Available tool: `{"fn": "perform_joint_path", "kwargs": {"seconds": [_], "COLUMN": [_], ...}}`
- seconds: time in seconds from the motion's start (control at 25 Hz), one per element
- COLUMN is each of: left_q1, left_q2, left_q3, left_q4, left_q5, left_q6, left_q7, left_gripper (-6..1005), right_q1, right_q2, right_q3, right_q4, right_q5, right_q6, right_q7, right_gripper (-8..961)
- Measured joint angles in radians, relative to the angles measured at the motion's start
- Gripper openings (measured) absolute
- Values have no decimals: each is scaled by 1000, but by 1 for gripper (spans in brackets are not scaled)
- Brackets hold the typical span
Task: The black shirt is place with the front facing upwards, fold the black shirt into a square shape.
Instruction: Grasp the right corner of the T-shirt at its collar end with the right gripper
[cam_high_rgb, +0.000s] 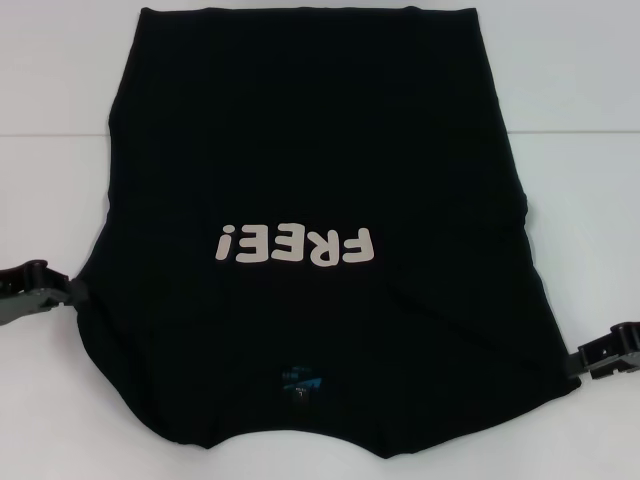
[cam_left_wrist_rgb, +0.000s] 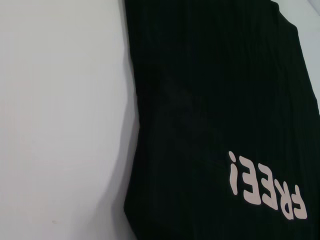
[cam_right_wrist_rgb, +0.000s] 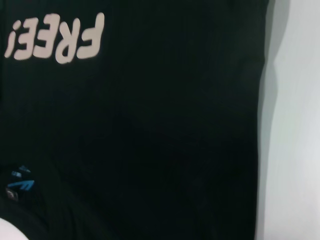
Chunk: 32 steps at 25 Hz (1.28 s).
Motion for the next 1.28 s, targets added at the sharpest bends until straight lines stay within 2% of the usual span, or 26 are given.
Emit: {"fn": "perform_joint_path", "kwargs": {"seconds": [0.64,0.96,1.28], "left_q1": [5,5,5], "left_q2": [-5,-5,-5], "left_q3": [-4,-4,-4], "left_q4": [0,0,0], "left_q5": [0,-4,-5], "left_q6": [0,0,0], "left_q7": [0,0,1], "left_gripper": [-1,0,5], "right_q1": [21,55,73], "right_q2": [39,71,83], "right_q3": [-27,-34,-36], "right_q4": [18,19,34], "right_q5": [2,3,5], "right_q6": [57,66,68], "right_q7": [1,1,-1], "right_gripper": [465,465,396]}}
